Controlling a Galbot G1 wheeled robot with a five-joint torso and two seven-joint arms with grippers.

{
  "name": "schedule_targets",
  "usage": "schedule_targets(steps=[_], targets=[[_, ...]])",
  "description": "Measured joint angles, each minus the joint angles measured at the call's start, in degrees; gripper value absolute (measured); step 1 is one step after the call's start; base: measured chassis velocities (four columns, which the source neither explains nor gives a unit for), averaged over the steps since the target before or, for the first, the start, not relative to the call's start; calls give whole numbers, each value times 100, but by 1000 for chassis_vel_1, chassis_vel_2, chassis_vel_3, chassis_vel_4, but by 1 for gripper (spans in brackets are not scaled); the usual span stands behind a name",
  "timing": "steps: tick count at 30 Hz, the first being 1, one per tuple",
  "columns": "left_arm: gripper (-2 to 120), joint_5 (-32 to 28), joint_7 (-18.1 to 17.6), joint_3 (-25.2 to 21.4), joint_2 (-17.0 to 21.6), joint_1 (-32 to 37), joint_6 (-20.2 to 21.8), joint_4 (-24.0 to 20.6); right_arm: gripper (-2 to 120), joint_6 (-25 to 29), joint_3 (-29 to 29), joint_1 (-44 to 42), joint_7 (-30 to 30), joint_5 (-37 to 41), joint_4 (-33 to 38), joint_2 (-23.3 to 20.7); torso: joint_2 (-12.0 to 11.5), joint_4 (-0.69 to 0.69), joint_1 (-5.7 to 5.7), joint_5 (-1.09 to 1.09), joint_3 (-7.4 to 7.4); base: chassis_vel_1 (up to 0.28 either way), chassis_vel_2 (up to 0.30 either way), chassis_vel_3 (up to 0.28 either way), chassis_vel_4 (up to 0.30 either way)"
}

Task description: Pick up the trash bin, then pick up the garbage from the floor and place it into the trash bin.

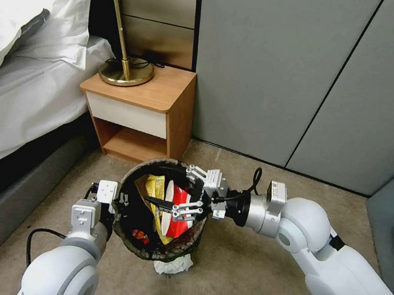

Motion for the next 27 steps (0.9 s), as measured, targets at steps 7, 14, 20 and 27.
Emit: schedule_targets(steps=[7,14,20,27], targets=[[0,-8,-6,9,-4,7,0,-2,100,25,516,-56,702,389,271,49,0,-1,0,0,0,0,0,0,0],[0,-32,-9,-5,28,10,-1,-54,100,-126,1785,-195,1908,436,410,211,0,1,0,1,0,0,0,0,0],[0,-41,-17,-25,40,24,-1,-68,100,272,3926,-1253,2233,-1572,487,836,0,-1,0,1,0,0,0,0,0],[0,-43,-33,-18,48,1,-1,-68,100,351,4477,-2082,3585,-2352,450,1379,0,-3,0,1,0,0,0,0,0]])
